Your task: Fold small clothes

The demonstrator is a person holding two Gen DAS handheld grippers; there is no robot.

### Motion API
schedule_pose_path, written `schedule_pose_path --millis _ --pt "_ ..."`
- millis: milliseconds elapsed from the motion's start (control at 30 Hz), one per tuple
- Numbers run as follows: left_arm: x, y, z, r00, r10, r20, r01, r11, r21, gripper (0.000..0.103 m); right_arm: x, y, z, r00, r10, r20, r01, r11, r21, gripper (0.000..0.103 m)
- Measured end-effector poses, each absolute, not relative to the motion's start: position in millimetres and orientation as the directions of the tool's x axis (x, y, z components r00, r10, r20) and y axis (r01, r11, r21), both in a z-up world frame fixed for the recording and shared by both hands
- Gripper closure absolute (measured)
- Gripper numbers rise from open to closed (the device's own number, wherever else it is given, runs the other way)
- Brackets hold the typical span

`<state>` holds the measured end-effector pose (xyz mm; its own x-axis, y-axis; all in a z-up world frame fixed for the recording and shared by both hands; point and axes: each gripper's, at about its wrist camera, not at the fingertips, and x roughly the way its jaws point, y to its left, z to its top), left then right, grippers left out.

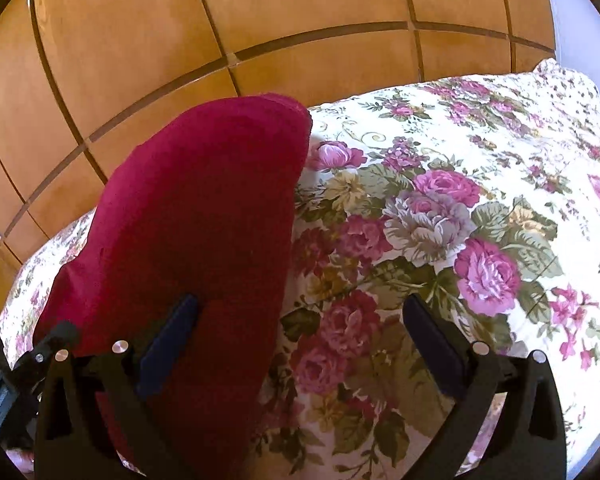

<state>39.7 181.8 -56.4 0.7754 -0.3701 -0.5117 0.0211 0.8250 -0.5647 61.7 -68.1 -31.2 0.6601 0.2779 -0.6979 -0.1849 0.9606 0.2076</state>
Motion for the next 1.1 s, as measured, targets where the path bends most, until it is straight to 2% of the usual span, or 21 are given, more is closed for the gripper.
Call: schedule_pose_path --millis 133,300,467,667,767,800,833,967,1033,1100 --pt "38.8 173.4 -55.0 0.766 -0.321 -0.557 0.006 0.869 -0.494 0.035 55.8 -64.6 -22.0 0.666 0.258 -0.7 -0.19 0.966 0.176 0.002" --pt "33.5 176.2 -57.3 0.763 -0.317 -0.564 -0.004 0.869 -0.495 0.035 46.9 -54.3 -16.5 0.66 0.289 -0.693 -0.236 0.956 0.174 0.002" --pt "28.9 177.5 -59.8 0.751 -0.302 -0.588 -0.026 0.875 -0.483 0.039 40.7 -45.2 -46.2 0.616 0.251 -0.746 -0.281 0.956 0.09 0.002" --pt "20.9 181.5 -54.4 0.754 -0.318 -0.574 -0.018 0.865 -0.502 0.039 38.3 -63.6 -45.4 0.584 0.324 -0.744 -0.291 0.94 0.18 0.002" --pt "19.5 195.6 -49.7 0.774 -0.342 -0.533 -0.039 0.815 -0.579 0.037 42.8 -76.2 -21.3 0.652 0.358 -0.668 -0.267 0.933 0.24 0.002" --pt "21.3 201.4 -49.8 0.78 -0.331 -0.531 -0.066 0.801 -0.595 0.032 49.7 -79.4 -12.2 0.678 0.361 -0.64 -0.256 0.933 0.254 0.002" --pt "23.7 205.7 -51.0 0.781 -0.32 -0.536 -0.089 0.792 -0.603 0.032 56.2 -79.6 -7.7 0.685 0.356 -0.635 -0.247 0.934 0.257 0.002" --pt "38.5 217.6 -63.6 0.753 -0.287 -0.593 -0.186 0.77 -0.61 0.032 106.8 -67.0 -2.6 0.645 0.345 -0.682 -0.216 0.938 0.271 0.002" --pt "44.3 214.2 -69.7 0.733 -0.274 -0.623 -0.192 0.795 -0.575 0.032 131.1 -54.7 -16.6 0.605 0.272 -0.749 -0.186 0.962 0.199 0.002" --pt "47.5 208.5 -69.3 0.727 -0.256 -0.637 -0.18 0.824 -0.537 0.032 142.3 -50.7 -31.5 0.596 0.256 -0.761 -0.19 0.966 0.177 0.002"
